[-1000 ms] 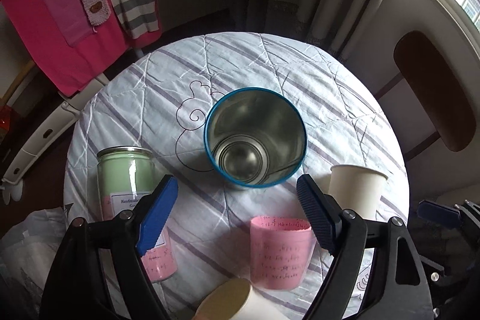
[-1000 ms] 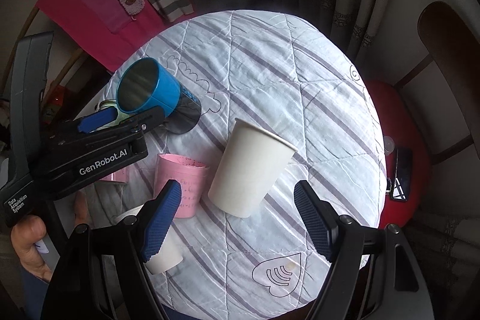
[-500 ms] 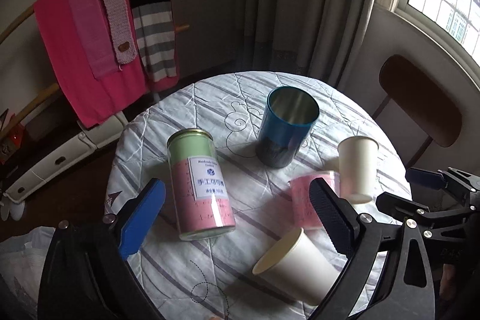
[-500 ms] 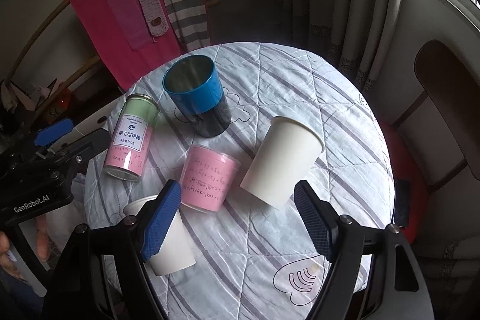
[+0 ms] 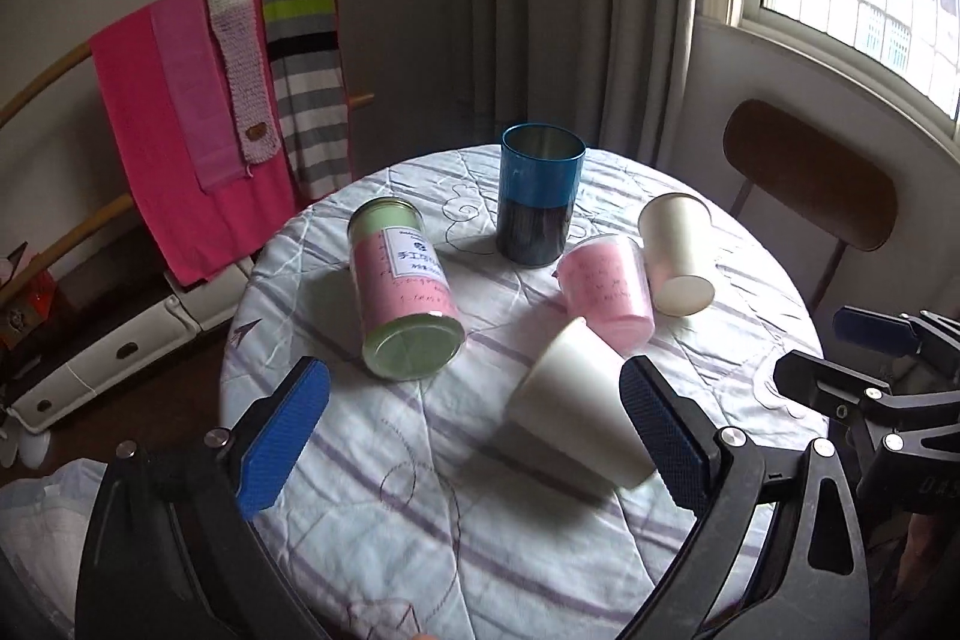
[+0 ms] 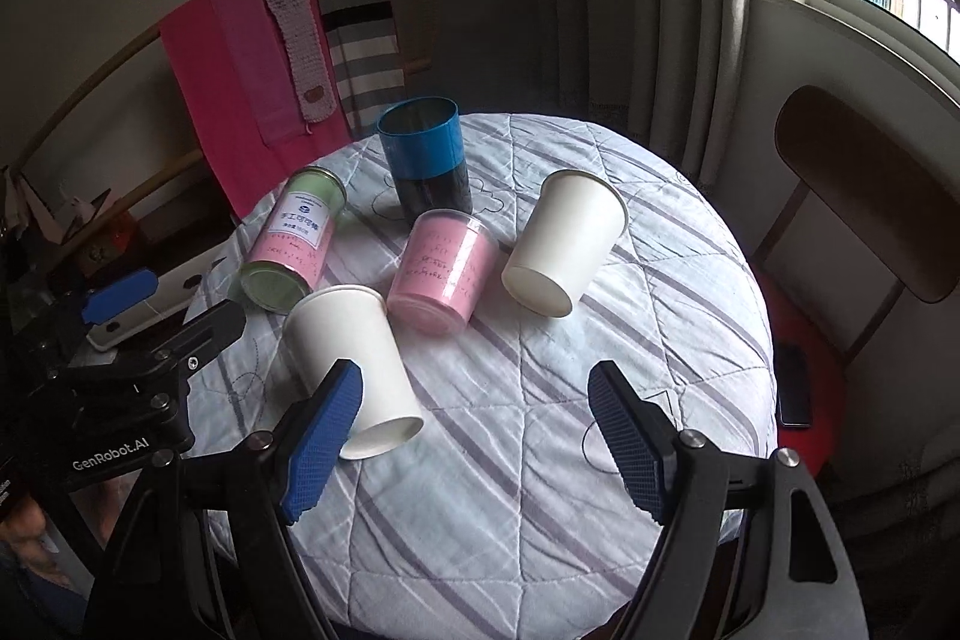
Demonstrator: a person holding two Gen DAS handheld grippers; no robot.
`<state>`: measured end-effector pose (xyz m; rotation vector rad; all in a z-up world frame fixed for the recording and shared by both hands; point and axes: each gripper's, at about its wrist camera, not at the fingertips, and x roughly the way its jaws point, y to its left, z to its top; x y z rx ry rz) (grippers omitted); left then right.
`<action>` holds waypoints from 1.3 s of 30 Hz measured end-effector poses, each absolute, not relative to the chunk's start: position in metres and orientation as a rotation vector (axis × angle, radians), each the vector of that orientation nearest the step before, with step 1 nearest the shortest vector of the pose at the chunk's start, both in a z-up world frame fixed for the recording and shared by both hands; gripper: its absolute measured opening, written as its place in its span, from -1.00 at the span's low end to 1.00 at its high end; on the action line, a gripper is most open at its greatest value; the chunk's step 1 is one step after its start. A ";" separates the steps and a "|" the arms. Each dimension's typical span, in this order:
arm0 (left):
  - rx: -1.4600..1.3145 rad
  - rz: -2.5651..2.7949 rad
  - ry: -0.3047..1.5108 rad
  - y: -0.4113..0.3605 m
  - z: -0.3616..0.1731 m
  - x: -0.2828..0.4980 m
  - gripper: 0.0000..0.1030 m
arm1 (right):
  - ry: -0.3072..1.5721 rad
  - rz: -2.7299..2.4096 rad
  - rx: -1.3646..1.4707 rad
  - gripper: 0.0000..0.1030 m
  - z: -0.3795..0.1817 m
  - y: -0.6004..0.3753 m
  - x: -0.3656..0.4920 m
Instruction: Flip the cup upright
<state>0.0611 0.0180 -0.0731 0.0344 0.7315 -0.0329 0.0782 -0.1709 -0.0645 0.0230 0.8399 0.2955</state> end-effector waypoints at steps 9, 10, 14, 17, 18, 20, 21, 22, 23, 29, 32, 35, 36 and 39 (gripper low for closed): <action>0.033 -0.023 0.651 0.023 -0.046 0.003 1.00 | 0.727 0.255 0.029 0.55 -0.038 -0.165 0.021; 0.038 -0.025 0.653 0.023 -0.045 0.001 1.00 | 0.712 0.239 0.026 0.55 -0.037 -0.164 0.017; 0.046 -0.030 0.653 0.021 -0.046 -0.013 1.00 | 0.639 0.195 0.034 0.55 -0.035 -0.163 -0.001; 0.052 -0.019 0.639 0.020 -0.045 -0.023 1.00 | 0.575 0.158 0.047 0.55 -0.033 -0.163 -0.015; 0.057 -0.011 0.635 0.020 -0.045 -0.027 1.00 | 0.561 0.144 0.049 0.56 -0.033 -0.162 -0.017; 0.064 -0.001 0.622 0.020 -0.045 -0.033 1.00 | 0.519 0.122 0.047 0.56 -0.031 -0.160 -0.024; 0.068 0.006 0.615 0.020 -0.045 -0.035 1.00 | 0.509 0.108 0.040 0.56 -0.031 -0.158 -0.027; 0.068 0.008 0.617 0.020 -0.045 -0.037 1.00 | 0.499 0.100 0.033 0.56 -0.031 -0.155 -0.030; 0.063 0.005 0.618 0.021 -0.046 -0.038 1.00 | 0.492 0.093 0.028 0.56 -0.030 -0.154 -0.032; 0.054 0.002 0.621 0.022 -0.045 -0.043 1.00 | 0.454 0.028 -0.012 0.56 -0.028 -0.148 -0.044; 0.045 -0.005 0.626 0.021 -0.044 -0.043 1.00 | 0.454 0.026 -0.005 0.56 -0.026 -0.149 -0.046; 0.042 -0.002 0.624 0.020 -0.043 -0.043 1.00 | 0.457 0.025 -0.008 0.56 -0.025 -0.149 -0.046; 0.042 0.001 0.625 0.019 -0.044 -0.043 1.00 | 0.455 0.024 -0.009 0.56 -0.025 -0.150 -0.046; 0.038 0.006 0.633 0.015 -0.044 -0.040 1.00 | 0.454 0.027 -0.017 0.56 -0.024 -0.152 -0.046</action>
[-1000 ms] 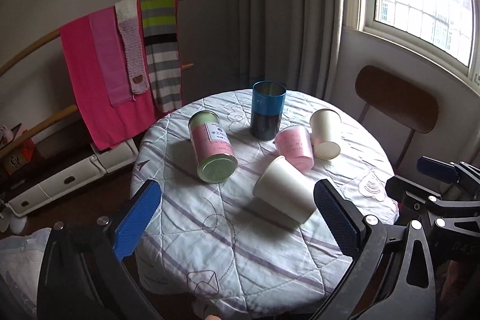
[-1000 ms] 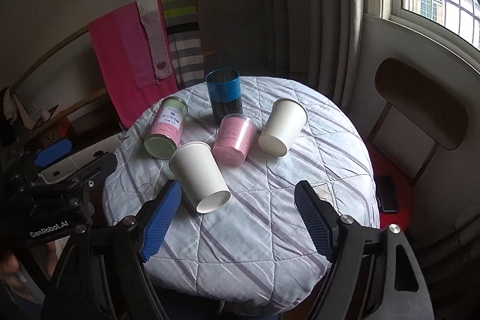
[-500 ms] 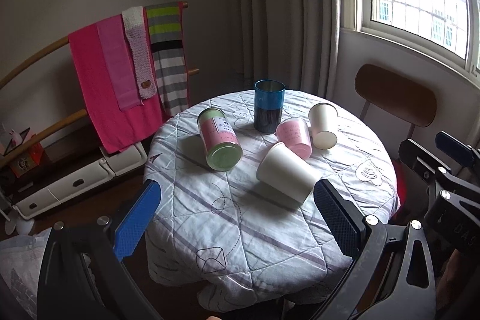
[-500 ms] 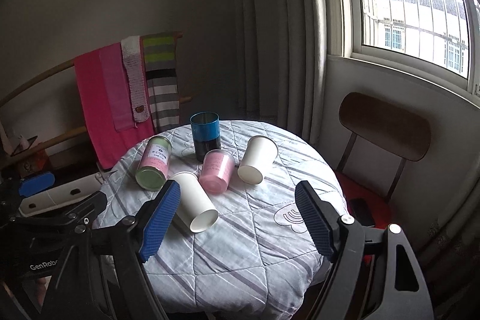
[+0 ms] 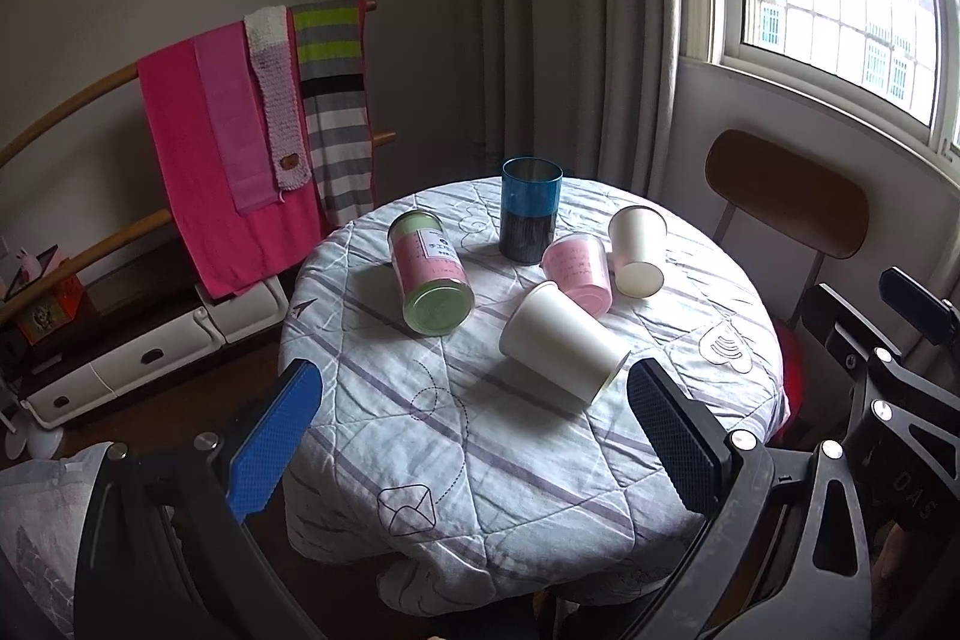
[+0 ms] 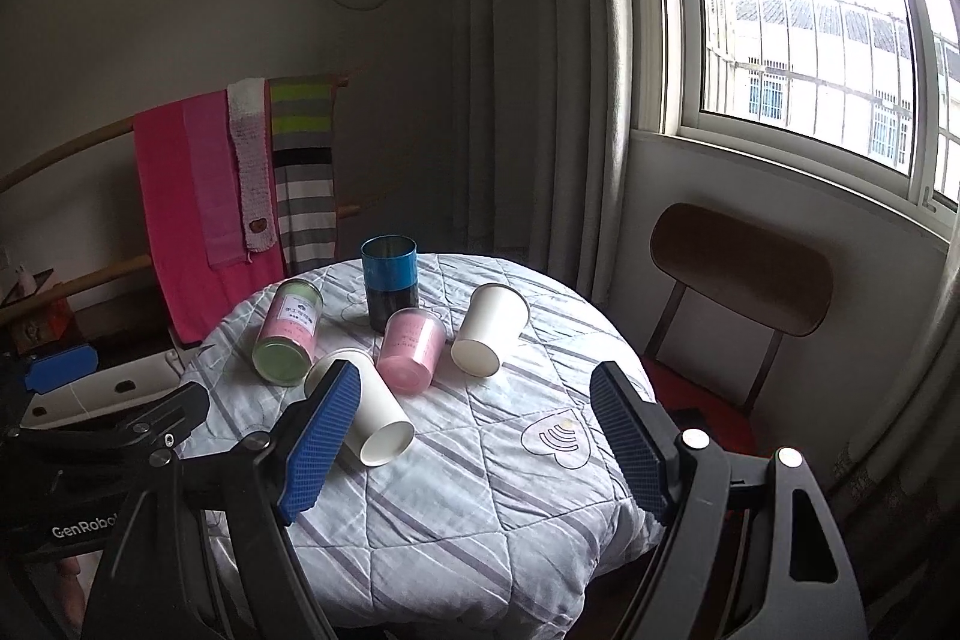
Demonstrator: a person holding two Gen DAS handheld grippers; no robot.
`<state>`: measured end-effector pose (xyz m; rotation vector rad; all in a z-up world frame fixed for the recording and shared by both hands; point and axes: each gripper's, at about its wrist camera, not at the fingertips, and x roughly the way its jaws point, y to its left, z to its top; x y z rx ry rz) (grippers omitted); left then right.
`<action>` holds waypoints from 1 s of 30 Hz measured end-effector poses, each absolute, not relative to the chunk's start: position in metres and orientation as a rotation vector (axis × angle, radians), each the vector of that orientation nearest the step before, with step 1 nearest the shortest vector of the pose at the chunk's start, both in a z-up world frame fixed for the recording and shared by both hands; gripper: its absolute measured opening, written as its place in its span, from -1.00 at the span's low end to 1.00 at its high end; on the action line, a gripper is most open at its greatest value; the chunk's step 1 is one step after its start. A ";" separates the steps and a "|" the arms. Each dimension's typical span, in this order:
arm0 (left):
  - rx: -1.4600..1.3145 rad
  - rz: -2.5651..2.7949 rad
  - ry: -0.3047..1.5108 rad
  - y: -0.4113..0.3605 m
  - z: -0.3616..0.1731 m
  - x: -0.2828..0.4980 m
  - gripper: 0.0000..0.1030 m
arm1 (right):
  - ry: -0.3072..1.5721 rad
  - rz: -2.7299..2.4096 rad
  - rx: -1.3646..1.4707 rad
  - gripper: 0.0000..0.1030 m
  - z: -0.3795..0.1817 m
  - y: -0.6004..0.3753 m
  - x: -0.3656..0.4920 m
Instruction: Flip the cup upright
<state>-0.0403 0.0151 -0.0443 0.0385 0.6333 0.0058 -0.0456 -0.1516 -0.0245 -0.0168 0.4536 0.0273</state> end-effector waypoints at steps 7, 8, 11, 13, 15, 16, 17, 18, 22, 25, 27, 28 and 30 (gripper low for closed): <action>0.040 0.015 0.654 0.003 -0.047 -0.034 1.00 | 0.455 0.028 -0.017 0.56 -0.024 -0.164 -0.041; 0.042 0.016 0.655 0.001 -0.047 -0.033 1.00 | 0.456 0.031 -0.018 0.56 -0.024 -0.165 -0.041; 0.049 0.018 0.655 -0.006 -0.047 -0.031 1.00 | 0.458 0.036 -0.023 0.56 -0.025 -0.167 -0.038; 0.057 0.022 0.655 -0.009 -0.047 -0.030 1.00 | 0.462 0.038 -0.027 0.56 -0.025 -0.168 -0.037; 0.060 0.024 0.652 -0.012 -0.046 -0.028 1.00 | 0.463 0.040 -0.024 0.56 -0.026 -0.171 -0.035; 0.060 0.023 0.651 -0.013 -0.045 -0.028 1.00 | 0.464 0.040 -0.020 0.56 -0.026 -0.173 -0.034; 0.060 0.023 0.651 -0.014 -0.045 -0.027 1.00 | 0.464 0.041 -0.018 0.56 -0.025 -0.174 -0.033; 0.061 0.022 0.649 -0.015 -0.044 -0.027 1.00 | 0.462 0.041 -0.016 0.56 -0.025 -0.176 -0.033; 0.063 0.036 0.628 -0.016 -0.041 -0.026 1.00 | 0.447 0.035 -0.006 0.56 -0.022 -0.181 -0.034; 0.053 0.039 0.620 -0.015 -0.038 -0.026 1.00 | 0.434 0.036 0.001 0.56 -0.020 -0.183 -0.033; 0.045 0.037 0.607 -0.014 -0.036 -0.028 1.00 | 0.425 0.034 0.003 0.56 -0.019 -0.184 -0.034; 0.042 0.038 0.601 -0.014 -0.036 -0.028 1.00 | 0.420 0.034 0.003 0.56 -0.019 -0.183 -0.035; 0.036 0.033 0.591 -0.013 -0.033 -0.030 1.00 | 0.414 0.033 0.002 0.56 -0.019 -0.183 -0.035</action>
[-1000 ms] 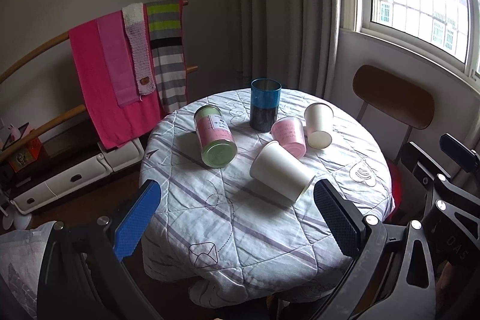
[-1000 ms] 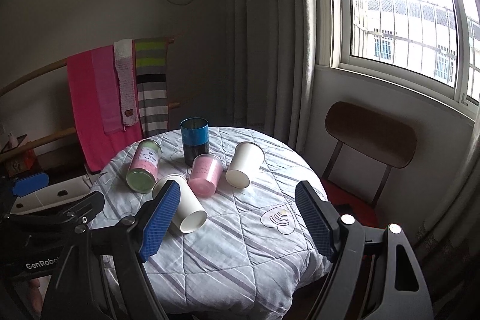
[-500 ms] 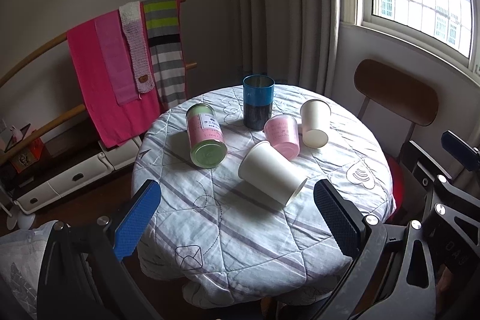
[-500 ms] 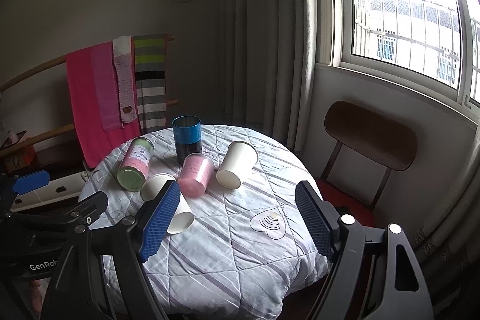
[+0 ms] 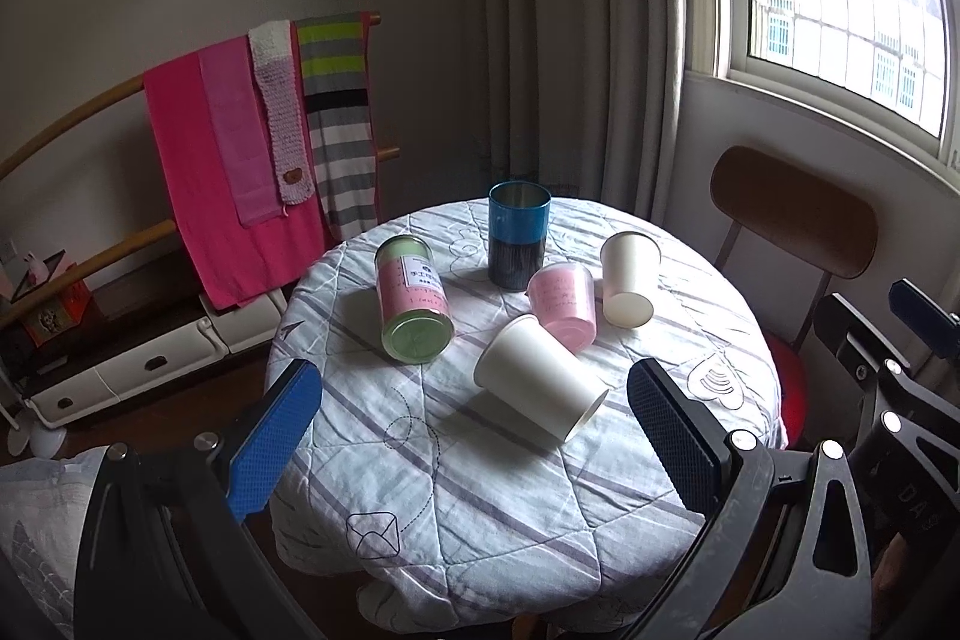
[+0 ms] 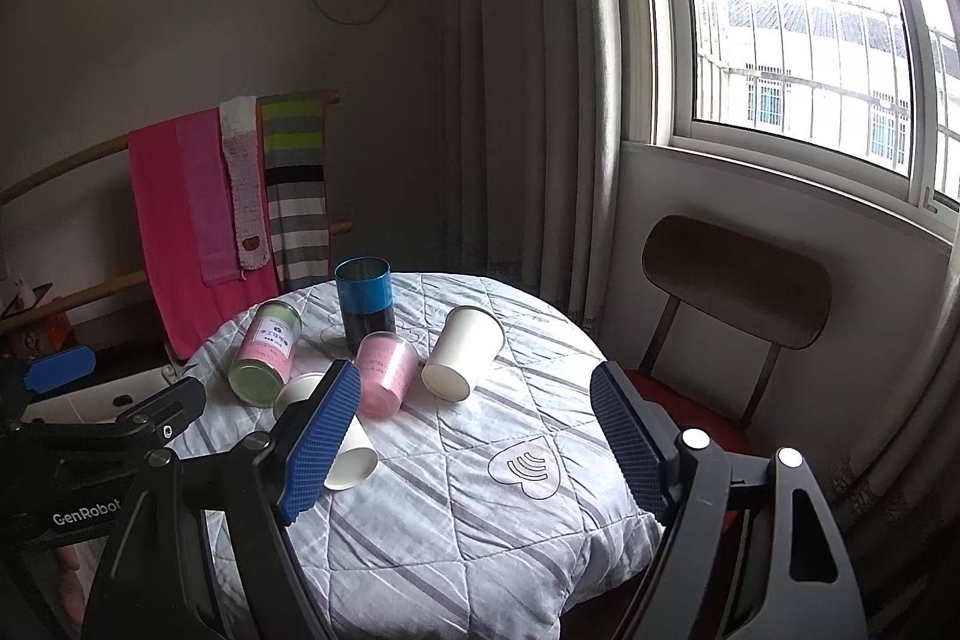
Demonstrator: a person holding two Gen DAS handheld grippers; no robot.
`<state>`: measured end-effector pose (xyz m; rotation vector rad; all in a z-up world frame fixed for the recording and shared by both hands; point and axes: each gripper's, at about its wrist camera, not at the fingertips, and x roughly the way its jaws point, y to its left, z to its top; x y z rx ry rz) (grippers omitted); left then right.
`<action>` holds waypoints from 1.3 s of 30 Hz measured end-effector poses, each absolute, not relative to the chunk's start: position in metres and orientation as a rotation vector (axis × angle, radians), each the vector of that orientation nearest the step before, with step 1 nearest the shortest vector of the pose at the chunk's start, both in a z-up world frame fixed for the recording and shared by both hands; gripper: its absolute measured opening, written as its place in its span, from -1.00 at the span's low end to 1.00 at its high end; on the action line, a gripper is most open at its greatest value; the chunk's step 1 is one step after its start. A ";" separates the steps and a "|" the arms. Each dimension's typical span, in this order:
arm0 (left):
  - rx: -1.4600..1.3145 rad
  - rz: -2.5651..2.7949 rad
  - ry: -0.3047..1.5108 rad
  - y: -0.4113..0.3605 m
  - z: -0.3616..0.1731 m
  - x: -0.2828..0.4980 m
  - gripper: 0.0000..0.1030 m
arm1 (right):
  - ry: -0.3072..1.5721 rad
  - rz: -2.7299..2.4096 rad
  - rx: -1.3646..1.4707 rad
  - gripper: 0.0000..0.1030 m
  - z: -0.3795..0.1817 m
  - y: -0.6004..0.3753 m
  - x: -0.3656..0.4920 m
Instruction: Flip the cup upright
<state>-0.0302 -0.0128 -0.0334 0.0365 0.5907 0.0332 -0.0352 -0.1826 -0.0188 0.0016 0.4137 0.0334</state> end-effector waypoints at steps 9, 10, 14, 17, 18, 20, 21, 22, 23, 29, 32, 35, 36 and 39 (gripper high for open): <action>0.033 0.031 0.547 -0.012 -0.027 -0.039 1.00 | 0.371 0.041 -0.011 0.56 -0.015 -0.177 -0.042; 0.034 0.030 0.545 -0.012 -0.026 -0.040 1.00 | 0.367 0.041 -0.011 0.56 -0.014 -0.177 -0.042; 0.036 0.029 0.550 -0.011 -0.026 -0.040 1.00 | 0.369 0.042 -0.008 0.56 -0.014 -0.177 -0.041; 0.034 0.024 0.551 -0.011 -0.026 -0.040 1.00 | 0.370 0.042 -0.008 0.56 -0.015 -0.176 -0.041; 0.032 0.022 0.550 -0.011 -0.026 -0.040 1.00 | 0.374 0.043 -0.010 0.56 -0.015 -0.176 -0.041; 0.027 0.019 0.551 -0.011 -0.027 -0.040 1.00 | 0.376 0.042 -0.011 0.56 -0.016 -0.176 -0.042; 0.024 0.017 0.548 -0.010 -0.027 -0.041 1.00 | 0.376 0.042 -0.012 0.56 -0.016 -0.176 -0.042; 0.024 0.018 0.547 -0.010 -0.026 -0.041 1.00 | 0.375 0.042 -0.012 0.56 -0.015 -0.176 -0.043; 0.023 0.019 0.545 -0.010 -0.026 -0.041 1.00 | 0.374 0.042 -0.012 0.56 -0.015 -0.176 -0.043; -0.008 0.013 0.474 -0.007 -0.023 -0.047 1.00 | 0.371 0.046 -0.008 0.56 -0.015 -0.175 -0.042; -0.016 -0.004 0.428 -0.007 -0.023 -0.051 1.00 | 0.364 0.045 -0.004 0.56 -0.015 -0.175 -0.043; -0.013 -0.027 0.427 -0.005 -0.025 -0.049 1.00 | 0.365 0.041 0.004 0.56 -0.017 -0.174 -0.043; -0.013 -0.030 0.438 -0.003 -0.026 -0.047 1.00 | 0.365 0.041 0.008 0.56 -0.018 -0.174 -0.043; 0.000 -0.032 0.465 0.002 -0.033 -0.042 1.00 | 0.378 0.041 0.007 0.56 -0.022 -0.170 -0.043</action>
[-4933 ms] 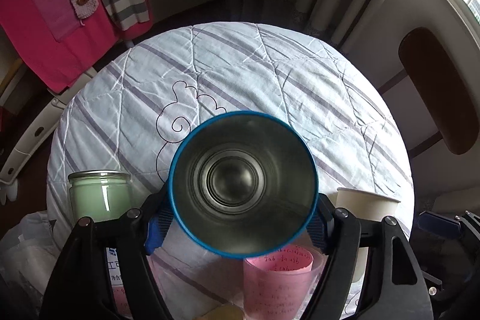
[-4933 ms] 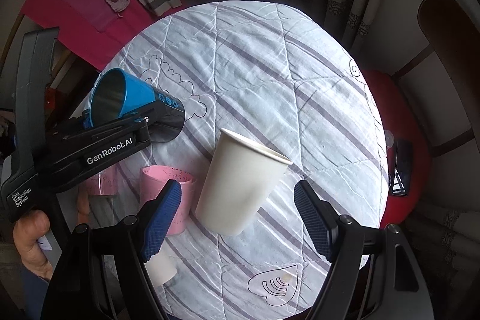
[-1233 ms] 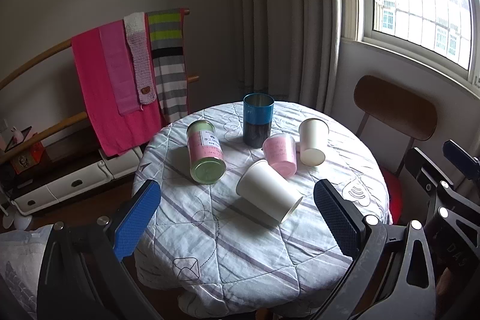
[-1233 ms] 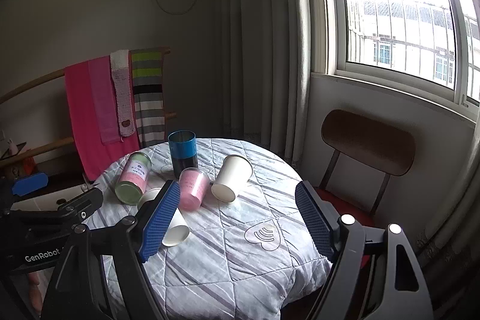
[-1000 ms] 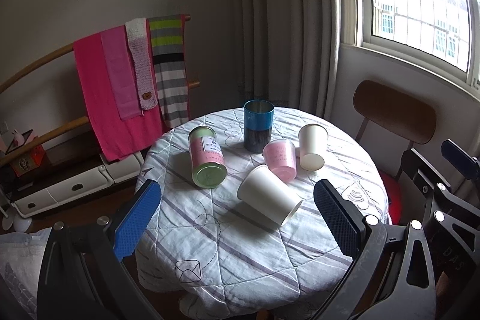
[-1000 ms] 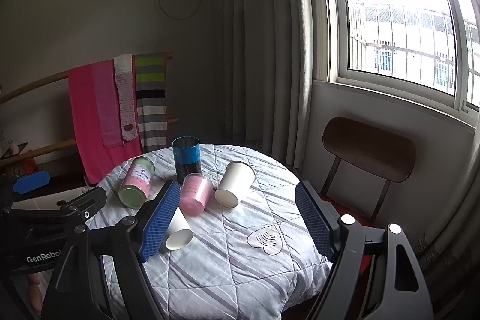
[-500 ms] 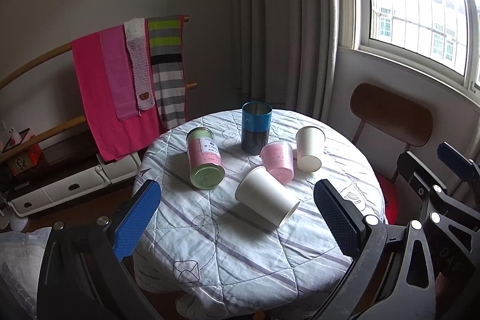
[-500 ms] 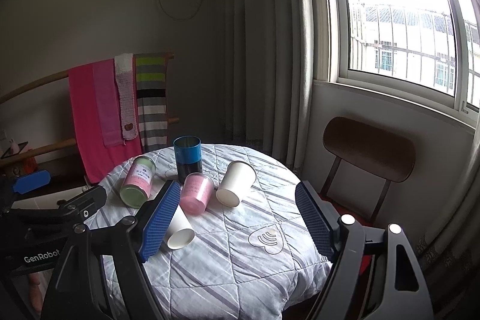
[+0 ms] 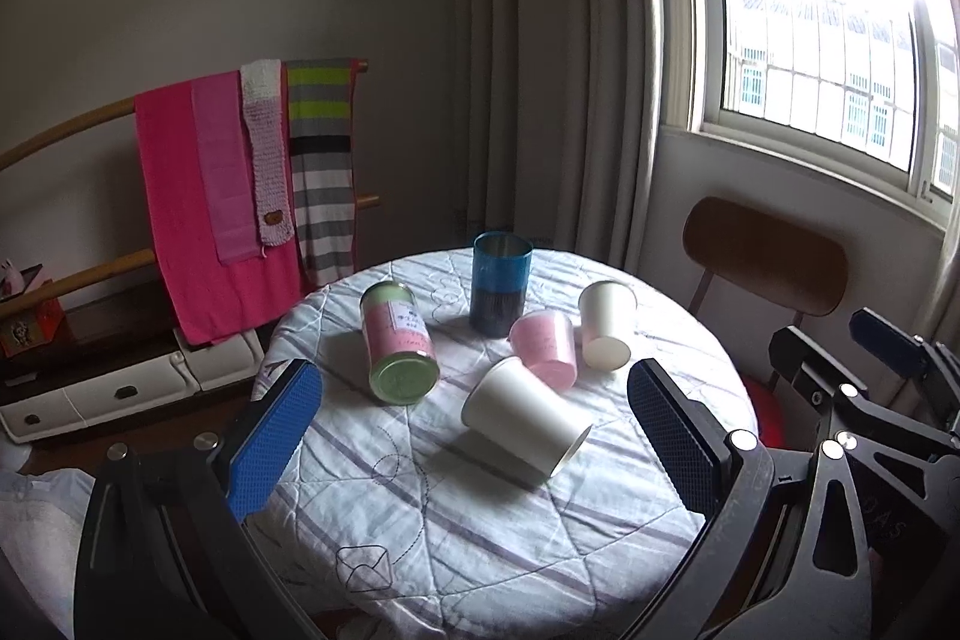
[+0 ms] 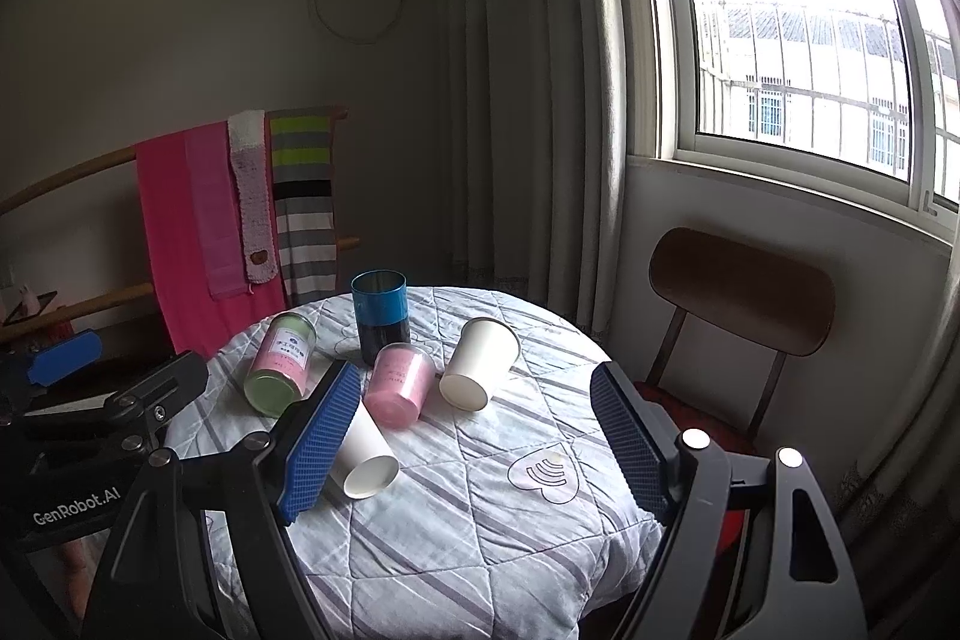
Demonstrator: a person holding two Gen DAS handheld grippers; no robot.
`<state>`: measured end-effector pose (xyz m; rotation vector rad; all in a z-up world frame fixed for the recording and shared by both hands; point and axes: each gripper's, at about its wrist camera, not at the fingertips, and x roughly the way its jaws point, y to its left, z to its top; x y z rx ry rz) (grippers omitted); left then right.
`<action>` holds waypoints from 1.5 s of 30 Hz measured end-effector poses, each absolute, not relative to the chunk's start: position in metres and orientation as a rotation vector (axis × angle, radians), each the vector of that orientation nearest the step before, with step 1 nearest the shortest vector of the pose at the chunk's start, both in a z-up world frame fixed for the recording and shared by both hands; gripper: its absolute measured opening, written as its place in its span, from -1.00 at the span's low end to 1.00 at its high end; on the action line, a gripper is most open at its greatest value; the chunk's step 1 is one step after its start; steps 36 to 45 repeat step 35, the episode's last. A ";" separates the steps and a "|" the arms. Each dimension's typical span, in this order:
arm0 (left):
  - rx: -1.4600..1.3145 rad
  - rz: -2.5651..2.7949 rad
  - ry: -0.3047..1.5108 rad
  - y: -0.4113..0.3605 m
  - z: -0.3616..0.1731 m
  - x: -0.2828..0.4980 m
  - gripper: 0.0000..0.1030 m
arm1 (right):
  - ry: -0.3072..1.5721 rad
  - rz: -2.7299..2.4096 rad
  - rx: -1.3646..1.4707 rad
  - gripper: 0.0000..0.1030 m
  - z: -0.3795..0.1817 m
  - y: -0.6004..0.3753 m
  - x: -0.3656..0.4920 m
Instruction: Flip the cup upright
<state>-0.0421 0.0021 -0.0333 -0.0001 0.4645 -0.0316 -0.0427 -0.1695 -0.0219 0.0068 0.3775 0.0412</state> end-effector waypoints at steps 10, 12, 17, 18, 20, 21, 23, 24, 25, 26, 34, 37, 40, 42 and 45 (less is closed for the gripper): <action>-0.035 -0.046 0.517 0.025 -0.045 -0.028 1.00 | 0.389 0.028 -0.005 0.56 -0.026 -0.153 -0.038; -0.035 -0.046 0.526 0.028 -0.046 -0.025 1.00 | 0.392 0.027 0.001 0.56 -0.026 -0.151 -0.037; -0.031 -0.052 0.522 0.028 -0.047 -0.023 1.00 | 0.394 0.024 0.000 0.56 -0.027 -0.147 -0.035; -0.031 -0.056 0.520 0.027 -0.047 -0.022 1.00 | 0.396 0.025 -0.003 0.56 -0.027 -0.146 -0.035; -0.029 -0.062 0.518 0.026 -0.047 -0.023 1.00 | 0.393 0.022 -0.002 0.56 -0.027 -0.145 -0.035; -0.025 -0.060 0.516 0.025 -0.046 -0.023 1.00 | 0.396 0.023 -0.003 0.56 -0.027 -0.145 -0.034; -0.017 -0.053 0.512 0.023 -0.046 -0.022 1.00 | 0.401 0.023 -0.002 0.56 -0.028 -0.145 -0.034; -0.015 -0.053 0.511 0.023 -0.046 -0.022 1.00 | 0.402 0.023 -0.002 0.56 -0.028 -0.145 -0.033; -0.015 -0.053 0.511 0.023 -0.046 -0.023 1.00 | 0.403 0.023 -0.002 0.56 -0.028 -0.145 -0.033; -0.016 -0.053 0.512 0.022 -0.046 -0.022 1.00 | 0.403 0.023 0.000 0.56 -0.028 -0.145 -0.033; -0.006 -0.011 0.481 0.021 -0.047 -0.024 1.00 | 0.412 0.022 -0.001 0.56 -0.030 -0.146 -0.032; -0.002 -0.006 0.489 0.020 -0.047 -0.022 1.00 | 0.415 0.023 -0.001 0.56 -0.030 -0.146 -0.031; -0.002 -0.006 0.489 0.020 -0.047 -0.022 1.00 | 0.415 0.023 -0.001 0.56 -0.030 -0.146 -0.031; -0.002 -0.006 0.489 0.020 -0.047 -0.022 1.00 | 0.415 0.023 -0.001 0.56 -0.030 -0.146 -0.031; -0.002 -0.006 0.489 0.020 -0.047 -0.022 1.00 | 0.415 0.023 -0.001 0.56 -0.030 -0.146 -0.031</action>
